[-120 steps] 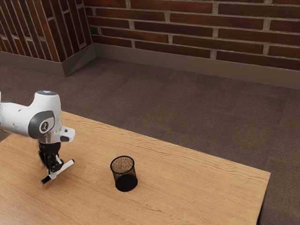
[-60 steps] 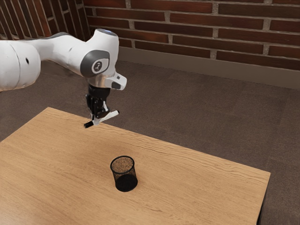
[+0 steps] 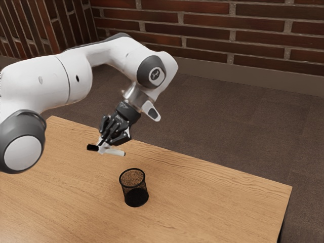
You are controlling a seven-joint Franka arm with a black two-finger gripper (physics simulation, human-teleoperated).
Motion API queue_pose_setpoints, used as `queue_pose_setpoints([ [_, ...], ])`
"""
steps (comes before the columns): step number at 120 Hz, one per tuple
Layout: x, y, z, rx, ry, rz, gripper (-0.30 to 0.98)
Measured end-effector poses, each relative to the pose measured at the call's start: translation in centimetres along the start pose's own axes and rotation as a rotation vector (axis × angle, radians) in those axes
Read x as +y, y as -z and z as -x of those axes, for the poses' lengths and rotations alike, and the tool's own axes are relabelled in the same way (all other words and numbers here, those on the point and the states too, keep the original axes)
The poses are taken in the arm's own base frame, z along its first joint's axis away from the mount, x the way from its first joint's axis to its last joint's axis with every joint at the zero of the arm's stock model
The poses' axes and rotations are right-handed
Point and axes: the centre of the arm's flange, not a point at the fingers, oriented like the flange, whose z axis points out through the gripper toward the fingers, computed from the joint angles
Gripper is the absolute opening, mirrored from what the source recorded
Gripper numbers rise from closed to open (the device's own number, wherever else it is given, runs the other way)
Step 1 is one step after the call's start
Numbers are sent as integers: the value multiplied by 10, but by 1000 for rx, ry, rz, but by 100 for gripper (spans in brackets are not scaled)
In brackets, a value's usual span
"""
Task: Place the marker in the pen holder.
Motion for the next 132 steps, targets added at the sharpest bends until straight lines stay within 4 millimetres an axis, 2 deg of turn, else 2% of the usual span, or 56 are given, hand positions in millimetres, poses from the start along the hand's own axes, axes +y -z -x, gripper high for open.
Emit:
queue_pose_setpoints([
  [9,30,-1,3,-57,-22,-25,-10],
  [16,45,-3,6,-95,-31,-37,-10],
  [43,74,-25,4,-236,-46,-51,-10],
  [65,72,-44,-24,-310,-35,-45,-10],
  [78,62,-48,-35,-305,-21,-33,-10],
  [104,51,-23,-41,-164,4,-39,-10],
  [132,46,-20,-73,-93,14,-47,-10],
])
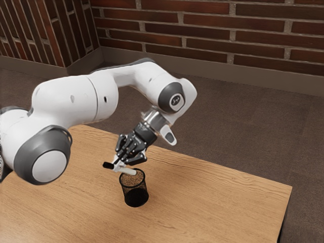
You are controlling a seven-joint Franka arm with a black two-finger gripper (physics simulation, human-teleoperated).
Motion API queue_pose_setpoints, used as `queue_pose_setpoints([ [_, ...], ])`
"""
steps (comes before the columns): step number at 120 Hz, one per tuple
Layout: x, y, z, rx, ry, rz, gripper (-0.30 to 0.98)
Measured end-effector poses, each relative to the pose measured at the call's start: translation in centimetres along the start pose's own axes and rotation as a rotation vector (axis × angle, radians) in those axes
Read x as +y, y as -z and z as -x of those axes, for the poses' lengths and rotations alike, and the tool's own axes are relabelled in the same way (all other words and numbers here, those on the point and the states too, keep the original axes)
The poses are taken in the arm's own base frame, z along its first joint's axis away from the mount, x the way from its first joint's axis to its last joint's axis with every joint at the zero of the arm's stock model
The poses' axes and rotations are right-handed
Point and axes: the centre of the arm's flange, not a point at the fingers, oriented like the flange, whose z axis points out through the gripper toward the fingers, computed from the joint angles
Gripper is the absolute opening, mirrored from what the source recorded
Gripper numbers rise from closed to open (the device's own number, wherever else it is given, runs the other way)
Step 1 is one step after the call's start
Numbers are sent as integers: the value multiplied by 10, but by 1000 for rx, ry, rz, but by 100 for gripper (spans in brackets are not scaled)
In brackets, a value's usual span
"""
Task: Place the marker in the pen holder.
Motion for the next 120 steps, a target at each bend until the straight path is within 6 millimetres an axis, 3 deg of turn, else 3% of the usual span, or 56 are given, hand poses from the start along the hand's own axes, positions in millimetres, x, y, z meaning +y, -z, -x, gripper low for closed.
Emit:
queue_pose_setpoints([
  [34,-5,-11,-32,12,7,1,-10],
  [59,-5,-15,-45,25,9,-6,-10],
  [76,1,-16,-47,22,2,-6,20],
  [84,-1,-11,-38,38,7,-3,33],
  [92,-9,12,9,115,22,5,43],
  [99,-25,27,87,234,43,23,49],
  [105,-43,30,161,369,69,45,53],
  [110,-58,28,209,481,93,61,56],
  [115,-75,24,239,579,121,82,58],
  [120,-96,23,254,671,153,109,60],
])
